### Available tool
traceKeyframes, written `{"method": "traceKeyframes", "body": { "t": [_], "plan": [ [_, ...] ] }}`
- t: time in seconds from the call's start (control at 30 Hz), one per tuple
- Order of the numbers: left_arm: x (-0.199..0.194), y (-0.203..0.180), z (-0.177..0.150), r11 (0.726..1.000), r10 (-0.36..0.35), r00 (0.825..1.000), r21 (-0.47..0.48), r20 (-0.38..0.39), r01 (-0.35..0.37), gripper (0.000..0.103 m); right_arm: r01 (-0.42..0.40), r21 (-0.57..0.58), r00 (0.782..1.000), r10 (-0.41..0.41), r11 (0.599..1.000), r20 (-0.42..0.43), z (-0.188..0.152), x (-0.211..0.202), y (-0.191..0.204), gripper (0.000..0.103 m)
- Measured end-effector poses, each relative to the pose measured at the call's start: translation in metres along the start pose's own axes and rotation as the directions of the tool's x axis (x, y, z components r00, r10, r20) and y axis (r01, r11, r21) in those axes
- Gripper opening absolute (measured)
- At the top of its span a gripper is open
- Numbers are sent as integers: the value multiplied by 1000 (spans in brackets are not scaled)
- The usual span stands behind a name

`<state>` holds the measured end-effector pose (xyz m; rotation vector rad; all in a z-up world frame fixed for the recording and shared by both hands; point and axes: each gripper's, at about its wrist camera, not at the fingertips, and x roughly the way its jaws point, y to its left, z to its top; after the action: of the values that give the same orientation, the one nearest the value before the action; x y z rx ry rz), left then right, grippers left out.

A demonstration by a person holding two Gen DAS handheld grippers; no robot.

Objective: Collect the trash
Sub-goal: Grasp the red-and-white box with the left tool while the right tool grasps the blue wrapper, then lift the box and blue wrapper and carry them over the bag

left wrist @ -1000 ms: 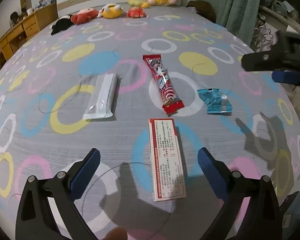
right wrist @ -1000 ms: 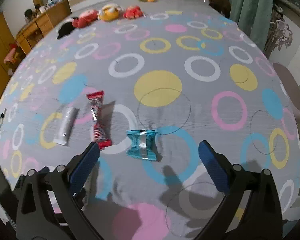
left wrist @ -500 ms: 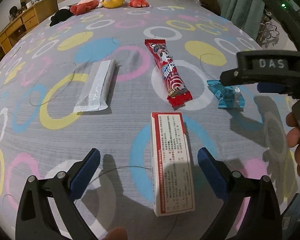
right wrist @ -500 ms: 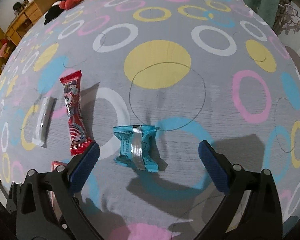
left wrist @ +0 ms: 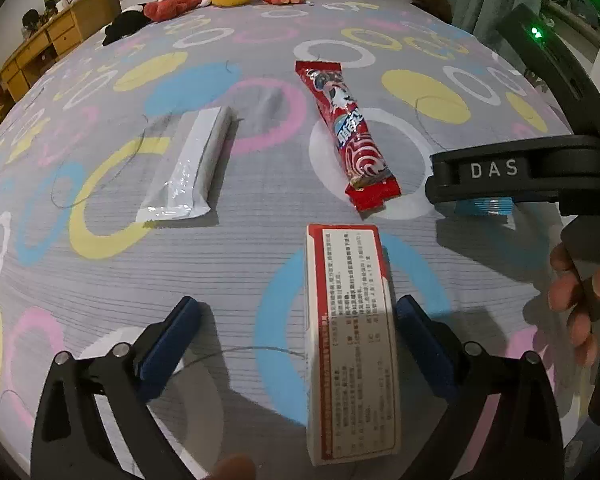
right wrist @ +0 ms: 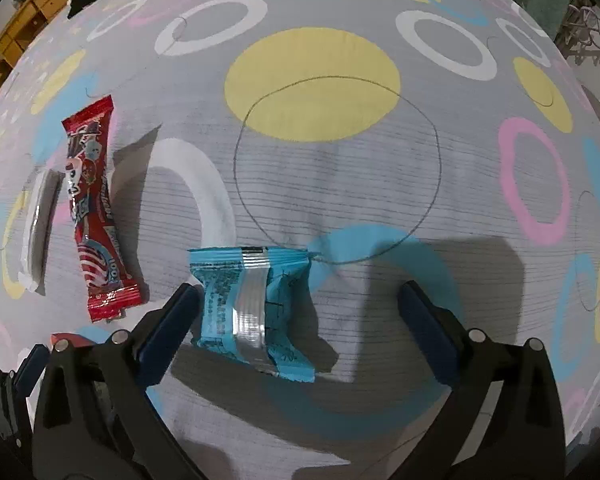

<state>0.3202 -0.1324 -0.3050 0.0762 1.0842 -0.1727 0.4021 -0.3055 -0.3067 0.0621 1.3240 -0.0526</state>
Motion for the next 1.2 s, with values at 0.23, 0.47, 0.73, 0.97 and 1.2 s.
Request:
{"method": "traceKeyframes", "body": {
  "t": [0.23, 0.47, 0.73, 0.97, 1.2],
  "plan": [
    [-1, -3, 1, 999, 33, 999, -9, 1, -33, 85, 29, 4, 1000, -29, 1000, -11, 10, 2, 9, 95],
    [-12, -7, 3, 1000, 22, 1000, 8, 12, -22, 33, 61, -79, 998, -58, 995, 32, 7, -13, 37, 28],
    [-18, -2, 5, 1000, 5, 1000, -18, 17, -5, 33, 88, -90, 996, -86, 992, 35, 8, -12, 50, 25],
    [-21, -5, 1, 1000, 17, 1000, 19, 24, -17, 33, 99, -84, 995, -96, 992, 40, 3, -11, 53, 25],
    [-32, -10, -1, 999, 15, 999, 46, 53, -17, 33, 101, -77, 994, -97, 992, 49, 0, -24, 51, 24]
  ]
}}
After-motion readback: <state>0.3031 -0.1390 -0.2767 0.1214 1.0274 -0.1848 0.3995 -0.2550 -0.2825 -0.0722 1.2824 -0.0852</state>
